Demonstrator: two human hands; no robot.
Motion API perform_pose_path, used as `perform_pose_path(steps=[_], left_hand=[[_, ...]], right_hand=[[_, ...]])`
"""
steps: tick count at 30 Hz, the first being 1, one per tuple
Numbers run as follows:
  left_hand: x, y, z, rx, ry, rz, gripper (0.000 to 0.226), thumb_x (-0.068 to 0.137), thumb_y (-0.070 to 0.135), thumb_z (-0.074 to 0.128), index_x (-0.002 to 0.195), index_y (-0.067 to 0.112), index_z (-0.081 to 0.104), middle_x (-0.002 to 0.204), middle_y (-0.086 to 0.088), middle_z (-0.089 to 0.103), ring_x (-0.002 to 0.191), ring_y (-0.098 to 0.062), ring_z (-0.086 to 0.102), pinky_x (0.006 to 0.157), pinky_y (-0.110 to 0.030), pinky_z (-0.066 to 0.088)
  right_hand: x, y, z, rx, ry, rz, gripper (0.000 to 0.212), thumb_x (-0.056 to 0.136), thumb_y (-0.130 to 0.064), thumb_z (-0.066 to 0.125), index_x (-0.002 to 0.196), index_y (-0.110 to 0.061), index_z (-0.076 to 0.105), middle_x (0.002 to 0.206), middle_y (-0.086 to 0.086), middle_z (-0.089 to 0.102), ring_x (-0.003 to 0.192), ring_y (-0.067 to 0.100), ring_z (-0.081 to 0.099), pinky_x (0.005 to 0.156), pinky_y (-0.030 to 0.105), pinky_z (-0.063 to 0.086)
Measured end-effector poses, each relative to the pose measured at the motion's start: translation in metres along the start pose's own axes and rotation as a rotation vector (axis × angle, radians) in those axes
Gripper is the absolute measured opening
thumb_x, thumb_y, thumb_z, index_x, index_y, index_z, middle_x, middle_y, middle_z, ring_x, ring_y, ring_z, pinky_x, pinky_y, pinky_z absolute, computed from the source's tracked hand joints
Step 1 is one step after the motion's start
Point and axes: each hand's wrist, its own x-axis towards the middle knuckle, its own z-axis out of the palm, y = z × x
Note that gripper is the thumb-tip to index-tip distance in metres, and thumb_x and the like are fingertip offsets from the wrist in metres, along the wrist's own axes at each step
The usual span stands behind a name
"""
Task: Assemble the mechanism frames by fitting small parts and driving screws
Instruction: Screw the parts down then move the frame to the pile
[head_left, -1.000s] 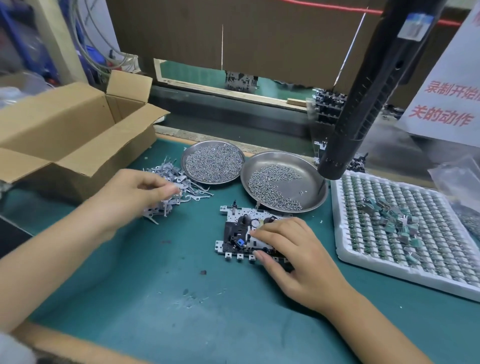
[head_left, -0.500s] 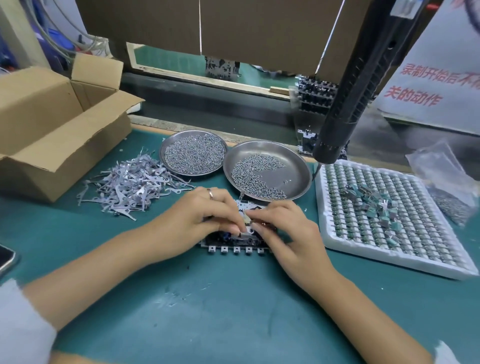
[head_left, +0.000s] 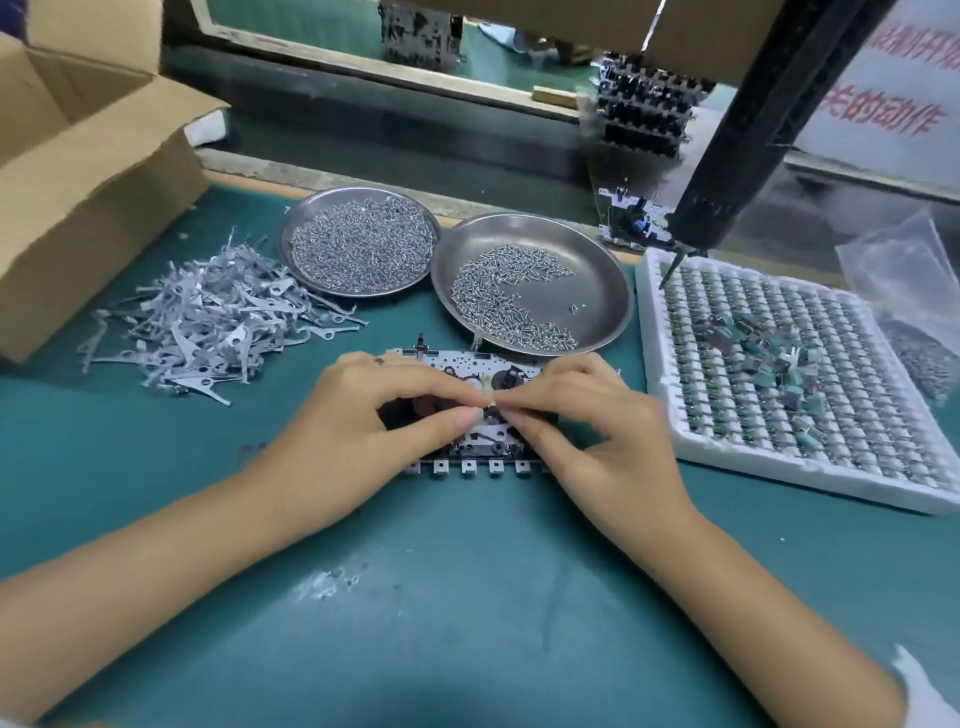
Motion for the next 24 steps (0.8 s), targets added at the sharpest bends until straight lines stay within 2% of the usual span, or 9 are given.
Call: perform_pose_path(steps=[3,5,8,13,18,24], left_hand=[[0.0008,-0.0019,-0.0016,-0.113,-0.017,-0.083,0.013,0.073,0.026,0.07,0.085,0.031,0.074,0.07,0.018,0.067,0.064,0.001,0.057,0.062,-0.006,0.04],[0.0012,-0.0038,-0.0031,-0.143,-0.018,-0.119,0.013,0.071,0.028,0.071,0.083,0.031,0.074,0.071,0.015,0.067,0.062,0.001,0.056,0.06,-0.008,0.04],[0.0006,-0.0046,-0.0036,-0.151,-0.014,-0.15,0.012,0.069,0.032,0.071,0.08,0.033,0.074,0.072,0.018,0.067,0.063,0.001,0.057,0.062,-0.009,0.042],[0.0002,-0.0029,-0.0036,-0.135,-0.02,-0.155,0.013,0.067,0.035,0.072,0.08,0.032,0.075,0.075,0.017,0.069,0.067,-0.002,0.06,0.064,-0.011,0.045],[-0.0001,-0.0025,-0.0033,-0.106,-0.011,-0.164,0.012,0.073,0.02,0.077,0.08,0.03,0.075,0.075,0.013,0.069,0.07,-0.009,0.062,0.067,-0.015,0.047],[-0.0012,0.0012,-0.0013,-0.067,-0.022,-0.126,0.011,0.074,0.018,0.077,0.08,0.026,0.075,0.074,0.007,0.07,0.067,-0.013,0.061,0.066,-0.025,0.051]], right_hand=[[-0.0009,0.0016,-0.0001,0.029,-0.018,-0.045,0.014,0.08,0.003,0.069,0.092,-0.002,0.074,0.082,0.007,0.072,0.077,0.025,0.062,0.079,0.028,0.048],[-0.0012,0.0022,0.0,0.02,-0.007,-0.065,0.014,0.08,0.003,0.069,0.091,-0.002,0.074,0.081,0.008,0.072,0.073,0.026,0.064,0.077,0.03,0.048],[-0.0016,0.0024,-0.0006,-0.002,-0.002,-0.089,0.014,0.08,0.003,0.067,0.092,-0.002,0.074,0.078,0.007,0.071,0.073,0.025,0.063,0.074,0.031,0.049],[-0.0017,-0.0004,-0.0062,-0.093,-0.06,-0.207,0.016,0.08,0.0,0.067,0.095,-0.004,0.074,0.081,-0.004,0.069,0.076,0.02,0.06,0.072,0.025,0.05],[-0.0016,0.0007,-0.0084,-0.145,-0.107,-0.239,0.017,0.079,-0.006,0.073,0.096,-0.005,0.073,0.081,0.002,0.07,0.076,0.021,0.061,0.071,0.031,0.052],[-0.0021,0.0025,-0.0062,-0.192,-0.129,-0.279,0.017,0.079,-0.004,0.075,0.096,-0.003,0.073,0.076,0.007,0.069,0.072,0.025,0.061,0.067,0.034,0.052]])
